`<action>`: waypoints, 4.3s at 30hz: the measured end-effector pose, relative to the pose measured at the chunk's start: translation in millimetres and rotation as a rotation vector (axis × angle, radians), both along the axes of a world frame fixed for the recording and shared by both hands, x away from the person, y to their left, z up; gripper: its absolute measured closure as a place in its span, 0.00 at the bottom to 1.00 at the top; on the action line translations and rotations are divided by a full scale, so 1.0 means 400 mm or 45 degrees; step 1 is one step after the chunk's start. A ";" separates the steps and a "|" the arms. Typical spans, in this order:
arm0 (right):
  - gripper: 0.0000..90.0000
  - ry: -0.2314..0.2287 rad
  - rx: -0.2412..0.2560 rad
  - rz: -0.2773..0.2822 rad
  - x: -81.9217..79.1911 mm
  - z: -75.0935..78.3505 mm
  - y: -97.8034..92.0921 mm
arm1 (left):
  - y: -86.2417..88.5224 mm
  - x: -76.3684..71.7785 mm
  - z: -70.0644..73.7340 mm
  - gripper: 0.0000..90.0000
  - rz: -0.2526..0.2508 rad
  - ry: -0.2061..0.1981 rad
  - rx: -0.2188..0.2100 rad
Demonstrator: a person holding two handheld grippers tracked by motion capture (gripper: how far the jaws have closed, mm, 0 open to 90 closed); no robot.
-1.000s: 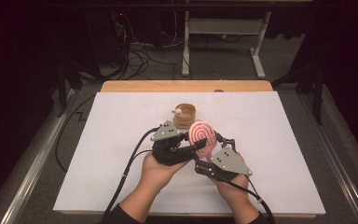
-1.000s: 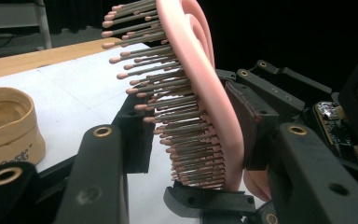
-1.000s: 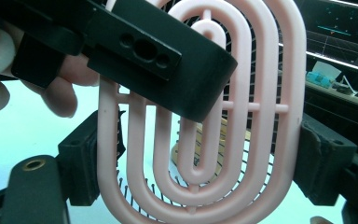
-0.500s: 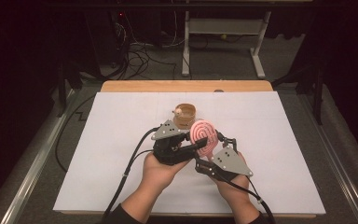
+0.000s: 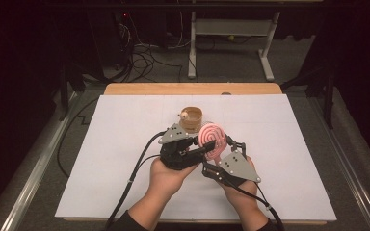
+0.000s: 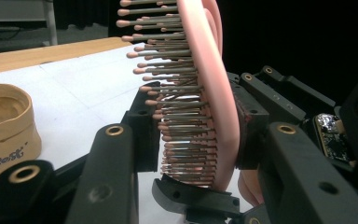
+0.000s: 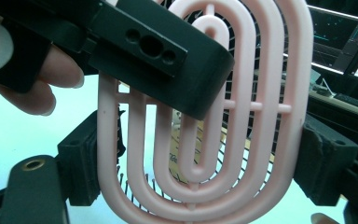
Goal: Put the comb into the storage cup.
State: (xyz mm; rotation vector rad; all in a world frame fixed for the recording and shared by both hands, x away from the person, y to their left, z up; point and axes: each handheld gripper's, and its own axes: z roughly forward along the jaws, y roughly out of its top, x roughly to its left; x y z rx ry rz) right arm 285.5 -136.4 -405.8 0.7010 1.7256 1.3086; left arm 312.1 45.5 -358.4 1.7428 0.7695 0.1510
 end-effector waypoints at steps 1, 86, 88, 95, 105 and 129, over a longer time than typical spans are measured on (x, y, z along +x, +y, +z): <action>0.21 0.003 0.004 -0.001 0.000 0.000 0.000 | 0.000 0.000 0.000 0.67 0.002 -0.001 -0.001; 0.00 0.363 0.101 0.159 0.050 -0.056 -0.071 | 0.207 -0.003 -0.003 0.70 0.180 -0.208 -0.053; 0.00 0.361 0.094 0.150 0.050 -0.057 -0.078 | 0.213 -0.003 -0.001 0.70 0.185 -0.210 -0.049; 0.00 0.356 0.090 0.129 0.042 -0.069 -0.111 | 0.235 -0.002 0.005 0.70 0.211 -0.220 -0.042; 0.00 0.365 0.120 0.074 0.026 -0.081 -0.175 | 0.255 -0.001 0.011 0.70 0.243 -0.234 -0.045; 0.00 0.364 0.137 -0.011 -0.010 -0.104 -0.280 | 0.282 0.012 0.031 0.70 0.292 -0.254 -0.084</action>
